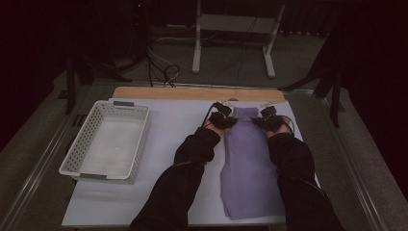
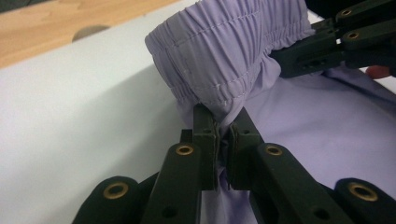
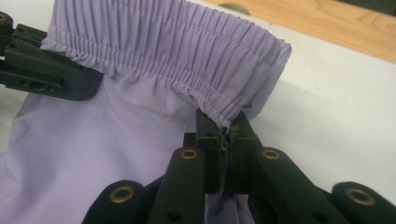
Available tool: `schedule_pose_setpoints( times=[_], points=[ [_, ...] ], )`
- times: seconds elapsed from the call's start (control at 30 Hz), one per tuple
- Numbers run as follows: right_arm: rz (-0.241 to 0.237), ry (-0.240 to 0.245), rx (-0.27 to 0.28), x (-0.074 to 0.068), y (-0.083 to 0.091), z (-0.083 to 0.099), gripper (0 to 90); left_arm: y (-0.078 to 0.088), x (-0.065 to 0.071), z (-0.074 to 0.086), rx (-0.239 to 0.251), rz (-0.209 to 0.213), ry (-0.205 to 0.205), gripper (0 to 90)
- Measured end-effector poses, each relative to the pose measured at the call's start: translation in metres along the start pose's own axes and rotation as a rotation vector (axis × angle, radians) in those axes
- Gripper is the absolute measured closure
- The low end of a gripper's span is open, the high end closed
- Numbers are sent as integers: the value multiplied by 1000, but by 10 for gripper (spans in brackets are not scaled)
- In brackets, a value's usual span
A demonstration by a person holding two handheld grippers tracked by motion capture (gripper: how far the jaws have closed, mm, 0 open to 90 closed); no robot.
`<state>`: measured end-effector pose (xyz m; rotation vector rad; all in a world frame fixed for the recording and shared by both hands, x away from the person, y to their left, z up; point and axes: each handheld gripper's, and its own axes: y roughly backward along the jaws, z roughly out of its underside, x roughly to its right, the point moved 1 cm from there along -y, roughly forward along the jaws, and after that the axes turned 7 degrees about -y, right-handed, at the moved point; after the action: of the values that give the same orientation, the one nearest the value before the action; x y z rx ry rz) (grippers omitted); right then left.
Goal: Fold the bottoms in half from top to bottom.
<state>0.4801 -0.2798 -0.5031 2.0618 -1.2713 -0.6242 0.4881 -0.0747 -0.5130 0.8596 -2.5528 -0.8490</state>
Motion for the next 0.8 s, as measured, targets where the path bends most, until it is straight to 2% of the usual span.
schedule_pose_setpoints(
  times=[0.23, 0.43, 0.6, 0.73, 0.8],
  points=[
    [-8, -3, 45, 1, 12, -11, 863, 12, -1, -17, 52, 0, -18, 846],
    [-12, -5, 100, 3, 31, -25, 863, 25, 0, -32, 103, 4, -37, 847],
    [-13, -4, 114, 1, 41, -25, 862, 28, 5, -32, 111, 22, -48, 847],
    [-6, 25, 112, -1, 47, -19, 862, 32, 11, -28, 114, 38, -55, 846],
    [-20, 28, 118, -1, 51, -15, 862, 35, 15, -28, 116, 41, -52, 846]
  ],
)
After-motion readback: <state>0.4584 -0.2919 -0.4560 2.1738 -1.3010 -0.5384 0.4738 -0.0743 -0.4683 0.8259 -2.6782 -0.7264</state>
